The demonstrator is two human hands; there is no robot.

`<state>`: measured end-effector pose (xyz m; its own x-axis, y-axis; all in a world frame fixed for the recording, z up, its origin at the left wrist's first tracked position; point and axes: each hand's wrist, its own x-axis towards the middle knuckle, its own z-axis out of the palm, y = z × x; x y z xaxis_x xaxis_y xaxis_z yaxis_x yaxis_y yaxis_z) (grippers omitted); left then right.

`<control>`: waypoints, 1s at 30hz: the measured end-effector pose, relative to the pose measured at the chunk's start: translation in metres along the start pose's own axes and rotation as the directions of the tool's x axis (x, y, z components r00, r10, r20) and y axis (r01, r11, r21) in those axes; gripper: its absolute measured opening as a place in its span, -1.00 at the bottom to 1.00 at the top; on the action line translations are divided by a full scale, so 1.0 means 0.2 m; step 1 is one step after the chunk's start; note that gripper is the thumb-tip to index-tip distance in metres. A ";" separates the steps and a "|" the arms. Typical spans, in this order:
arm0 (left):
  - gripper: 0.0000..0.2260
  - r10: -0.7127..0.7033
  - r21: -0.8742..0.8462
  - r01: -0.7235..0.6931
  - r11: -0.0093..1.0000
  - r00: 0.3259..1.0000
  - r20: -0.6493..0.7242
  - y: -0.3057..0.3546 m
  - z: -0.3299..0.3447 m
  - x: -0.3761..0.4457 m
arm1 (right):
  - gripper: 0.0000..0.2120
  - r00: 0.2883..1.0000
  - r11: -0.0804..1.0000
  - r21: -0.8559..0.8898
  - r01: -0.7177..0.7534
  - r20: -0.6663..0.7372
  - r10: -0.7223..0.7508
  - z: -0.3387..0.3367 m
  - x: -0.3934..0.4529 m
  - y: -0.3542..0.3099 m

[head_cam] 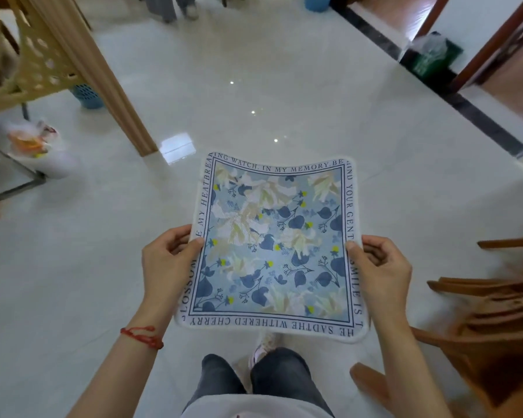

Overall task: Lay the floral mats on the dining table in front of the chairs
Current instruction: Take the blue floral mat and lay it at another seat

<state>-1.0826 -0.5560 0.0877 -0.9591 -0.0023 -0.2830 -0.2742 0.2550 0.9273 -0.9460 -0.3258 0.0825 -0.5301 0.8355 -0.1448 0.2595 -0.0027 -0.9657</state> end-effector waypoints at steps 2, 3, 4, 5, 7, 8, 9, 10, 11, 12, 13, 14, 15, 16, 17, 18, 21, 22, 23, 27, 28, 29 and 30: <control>-0.83 0.026 0.017 -0.027 0.999 0.999 0.043 0.07 0.14 0.07 | -0.83 0.999 1.000 0.009 -0.001 -0.045 0.002 -0.05 0.10 -0.01; -0.83 0.041 0.019 -0.042 0.999 0.997 0.066 0.10 0.21 0.09 | -0.83 0.997 1.000 0.016 -0.002 -0.073 0.003 -0.07 0.14 -0.01; -0.83 0.053 0.021 -0.055 0.998 0.995 0.089 0.13 0.28 0.12 | -0.82 0.995 1.000 0.024 -0.003 -0.102 0.005 -0.10 0.18 -0.02; -0.83 0.063 0.026 -0.066 0.997 0.992 0.113 0.16 0.35 0.14 | -0.81 0.991 0.999 0.032 -0.005 -0.130 0.010 -0.14 0.23 -0.02; -0.83 0.082 0.039 -0.089 0.995 0.983 0.166 0.21 0.49 0.17 | -0.80 0.982 0.999 0.042 -0.013 -0.188 0.020 -0.21 0.30 -0.03; -0.83 0.087 0.048 -0.098 0.994 0.977 0.193 0.24 0.56 0.18 | -0.80 0.976 0.999 0.043 -0.018 -0.217 0.027 -0.25 0.34 -0.02; -0.83 0.087 0.058 -0.102 0.993 0.972 0.219 0.26 0.62 0.20 | -0.80 0.969 0.999 0.044 -0.024 -0.244 0.034 -0.28 0.37 -0.02; -0.82 0.086 0.068 -0.106 0.992 0.965 0.248 0.29 0.69 0.21 | -0.79 0.962 0.998 0.049 -0.029 -0.271 0.042 -0.32 0.40 -0.01; -0.83 0.085 0.077 -0.111 0.991 0.957 0.277 0.31 0.75 0.22 | -0.78 0.953 0.998 0.055 -0.036 -0.298 0.051 -0.35 0.43 0.00; -0.83 0.085 0.087 -0.116 0.989 0.949 0.305 0.33 0.81 0.24 | -0.78 0.945 0.997 0.062 -0.044 -0.321 0.062 -0.38 0.46 0.01; -0.84 0.086 0.097 -0.125 0.987 0.939 0.332 0.35 0.88 0.25 | -0.79 0.937 0.996 0.071 -0.052 -0.342 0.073 -0.41 0.49 0.01; -0.84 0.089 0.105 -0.135 0.985 0.929 0.358 0.37 0.95 0.27 | -0.79 0.927 0.995 0.075 -0.060 -0.366 0.083 -0.44 0.52 0.02; -0.84 0.093 0.111 -0.146 0.983 0.919 0.384 0.39 1.01 0.29 | -0.80 0.916 0.995 0.075 -0.065 -0.390 0.090 -0.46 0.55 0.03; -0.84 0.098 0.115 -0.158 0.981 0.907 0.410 0.41 1.08 0.30 | -0.82 0.904 0.995 0.071 -0.072 -0.416 0.095 -0.49 0.58 0.04; -0.84 0.102 0.117 -0.169 0.979 0.894 0.436 0.42 1.15 0.33 | -0.84 0.892 0.995 0.065 -0.081 -0.441 0.102 -0.51 0.62 0.05; -0.84 0.104 0.119 -0.177 0.977 0.882 0.459 0.44 1.23 0.35 | -0.85 0.879 0.994 0.063 -0.089 -0.464 0.108 -0.53 0.67 0.06; -0.85 0.111 0.141 -0.213 0.967 0.846 0.521 0.50 1.45 0.45 | -0.83 0.839 0.992 0.056 -0.110 -0.530 0.123 -0.57 0.81 0.07; -0.84 0.114 0.148 -0.227 0.963 0.833 0.541 0.53 1.53 0.49 | -0.82 0.826 0.992 0.054 -0.117 -0.549 0.127 -0.58 0.87 0.06; -0.84 0.118 0.154 -0.243 0.958 0.820 0.560 0.56 1.62 0.53 | -0.83 0.814 0.991 0.052 -0.121 -0.567 0.129 -0.59 0.94 0.05; -0.85 0.120 0.153 -0.275 0.949 0.766 0.631 0.70 1.93 0.68 | -0.89 0.772 0.989 0.056 -0.140 -0.619 0.144 -0.63 1.18 0.00; -0.85 0.119 0.154 -0.283 0.947 0.751 0.649 0.74 2.01 0.72 | -0.88 0.756 0.988 0.065 -0.137 -0.638 0.146 -0.64 1.24 -0.02; -0.85 0.120 0.158 -0.297 0.942 0.735 0.667 0.78 2.09 0.75 | -0.85 0.738 0.988 0.073 -0.135 -0.659 0.149 -0.65 1.29 -0.03; -0.85 0.121 0.160 -0.310 0.937 0.720 0.683 0.82 2.16 0.77 | -0.83 0.719 0.988 0.079 -0.134 -0.678 0.152 -0.67 1.34 -0.05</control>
<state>-1.2456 -0.0965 0.0894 -0.6759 0.6900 -0.2589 0.0512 0.3945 0.9175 -0.9830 -0.0279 0.0813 0.2059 0.9729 -0.1052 0.2634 -0.1586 -0.9516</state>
